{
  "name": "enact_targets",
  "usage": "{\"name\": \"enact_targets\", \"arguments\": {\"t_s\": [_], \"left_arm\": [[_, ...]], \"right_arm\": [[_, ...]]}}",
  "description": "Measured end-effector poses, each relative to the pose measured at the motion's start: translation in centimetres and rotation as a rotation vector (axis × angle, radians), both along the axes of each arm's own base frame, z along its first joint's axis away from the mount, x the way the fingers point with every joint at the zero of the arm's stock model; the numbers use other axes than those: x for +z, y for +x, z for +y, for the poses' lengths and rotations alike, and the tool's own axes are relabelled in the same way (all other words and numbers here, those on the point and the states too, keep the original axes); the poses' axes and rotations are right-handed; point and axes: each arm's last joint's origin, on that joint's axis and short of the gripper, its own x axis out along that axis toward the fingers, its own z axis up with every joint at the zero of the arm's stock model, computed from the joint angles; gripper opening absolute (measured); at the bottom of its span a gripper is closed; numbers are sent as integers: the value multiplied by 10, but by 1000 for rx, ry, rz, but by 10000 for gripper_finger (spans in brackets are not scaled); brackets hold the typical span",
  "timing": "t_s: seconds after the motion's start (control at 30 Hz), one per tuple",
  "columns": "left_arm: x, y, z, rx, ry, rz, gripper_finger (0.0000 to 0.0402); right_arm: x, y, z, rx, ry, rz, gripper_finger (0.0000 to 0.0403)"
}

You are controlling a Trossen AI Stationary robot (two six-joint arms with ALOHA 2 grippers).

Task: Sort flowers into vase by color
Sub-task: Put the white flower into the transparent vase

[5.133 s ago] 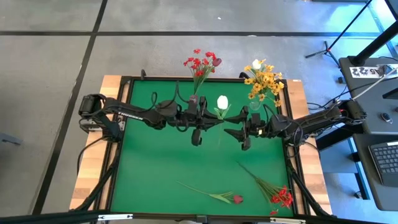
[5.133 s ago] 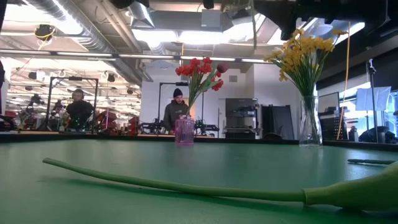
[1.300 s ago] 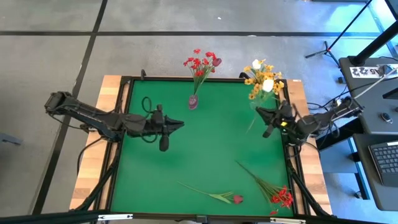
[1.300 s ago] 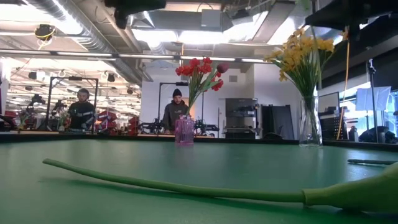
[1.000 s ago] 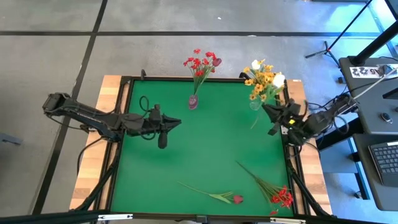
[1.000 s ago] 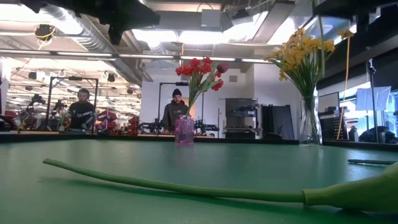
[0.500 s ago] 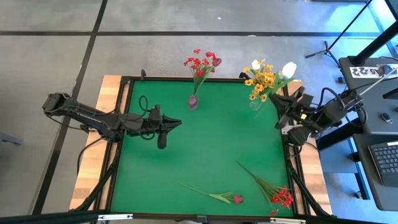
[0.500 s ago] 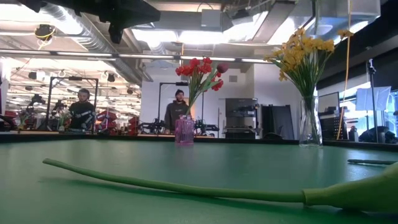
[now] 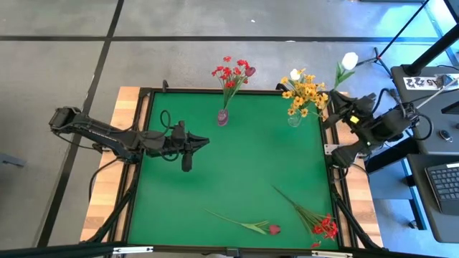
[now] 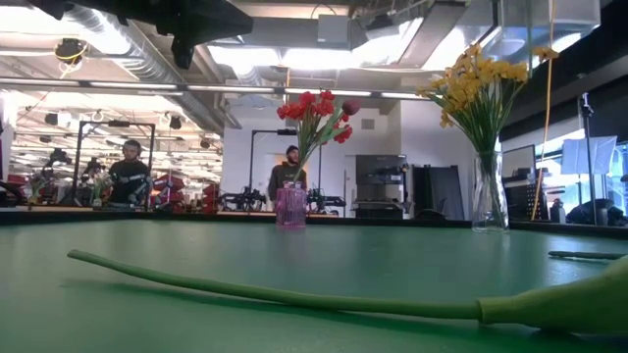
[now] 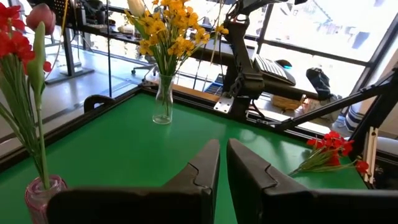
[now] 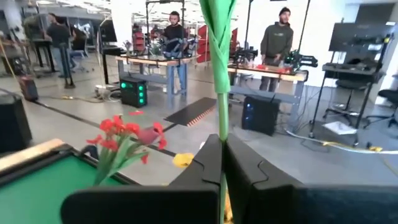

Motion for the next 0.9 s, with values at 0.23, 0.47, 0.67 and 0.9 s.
{"name": "enact_targets", "arguments": {"t_s": [0.23,0.47,0.67,0.9], "left_arm": [[0,0,0,0,-3,-1,26],[-1,1,0,0,-3,1,26],[-1,1,0,0,-3,3,26],[-1,1,0,0,-3,3,27]], "right_arm": [[-13,1,-4,-48,-4,7,4],[-48,11,-9,-68,2,39,4],[-67,15,-17,-68,23,119,4],[-82,19,-26,-161,21,160,4]]}}
